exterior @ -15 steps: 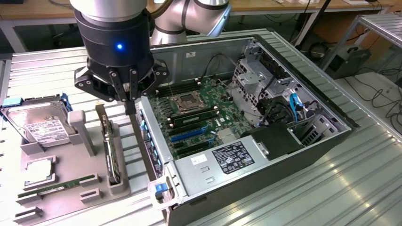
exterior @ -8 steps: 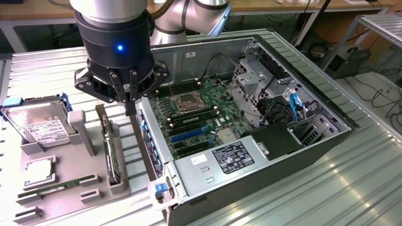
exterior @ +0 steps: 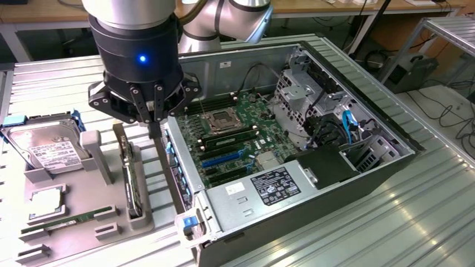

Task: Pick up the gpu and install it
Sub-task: 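Reach for the gpu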

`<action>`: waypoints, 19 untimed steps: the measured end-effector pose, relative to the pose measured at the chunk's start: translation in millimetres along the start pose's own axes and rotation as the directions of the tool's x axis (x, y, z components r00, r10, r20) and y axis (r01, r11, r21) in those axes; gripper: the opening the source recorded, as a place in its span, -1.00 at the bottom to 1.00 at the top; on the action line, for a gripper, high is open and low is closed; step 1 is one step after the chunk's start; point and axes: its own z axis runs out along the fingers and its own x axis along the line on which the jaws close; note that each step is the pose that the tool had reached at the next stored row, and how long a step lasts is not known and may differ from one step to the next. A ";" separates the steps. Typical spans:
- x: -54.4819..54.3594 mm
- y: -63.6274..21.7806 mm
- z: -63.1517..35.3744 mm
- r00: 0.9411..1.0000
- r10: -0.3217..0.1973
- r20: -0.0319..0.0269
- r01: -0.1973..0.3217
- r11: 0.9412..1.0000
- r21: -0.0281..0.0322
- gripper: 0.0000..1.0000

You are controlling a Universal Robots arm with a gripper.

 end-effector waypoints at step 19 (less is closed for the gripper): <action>-0.4 -5.2 0.3 1.000 0.000 0.000 0.000 1.000 0.000 -0.79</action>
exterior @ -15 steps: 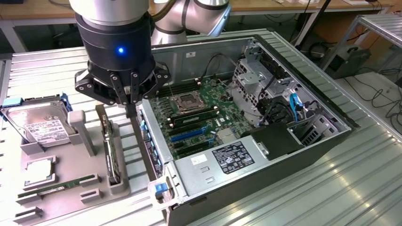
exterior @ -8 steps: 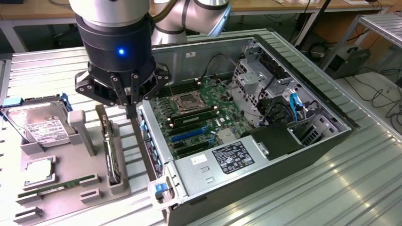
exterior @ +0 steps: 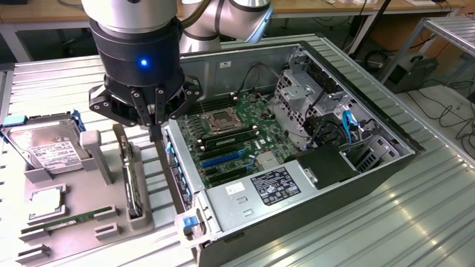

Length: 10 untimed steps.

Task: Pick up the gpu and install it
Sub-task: 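Reach for the gpu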

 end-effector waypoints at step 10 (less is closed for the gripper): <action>-0.2 -2.7 0.1 1.000 0.000 0.000 0.000 1.000 0.000 -0.79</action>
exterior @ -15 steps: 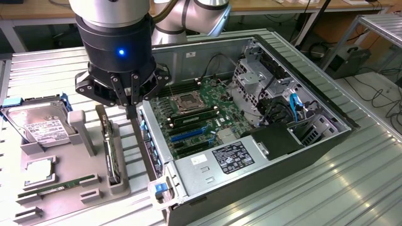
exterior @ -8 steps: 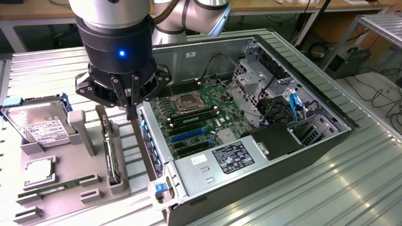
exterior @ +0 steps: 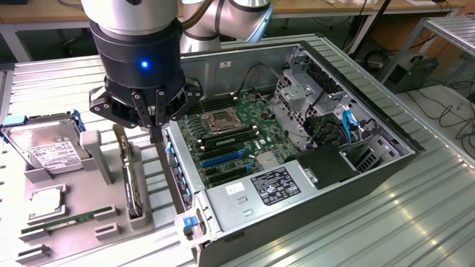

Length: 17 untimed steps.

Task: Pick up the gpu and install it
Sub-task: 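Reach for the gpu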

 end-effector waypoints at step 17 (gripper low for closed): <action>-0.4 -5.5 0.1 1.000 0.000 0.000 0.000 1.000 0.000 -0.79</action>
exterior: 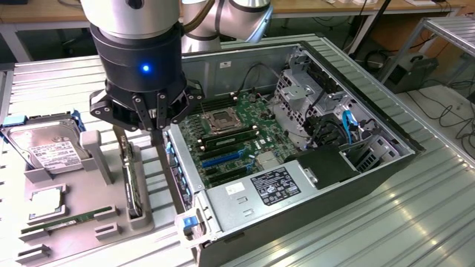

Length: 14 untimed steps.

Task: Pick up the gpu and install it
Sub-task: 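Reach for the gpu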

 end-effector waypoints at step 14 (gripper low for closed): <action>7.5 -4.3 0.2 1.000 0.000 0.000 0.000 1.000 0.000 -0.79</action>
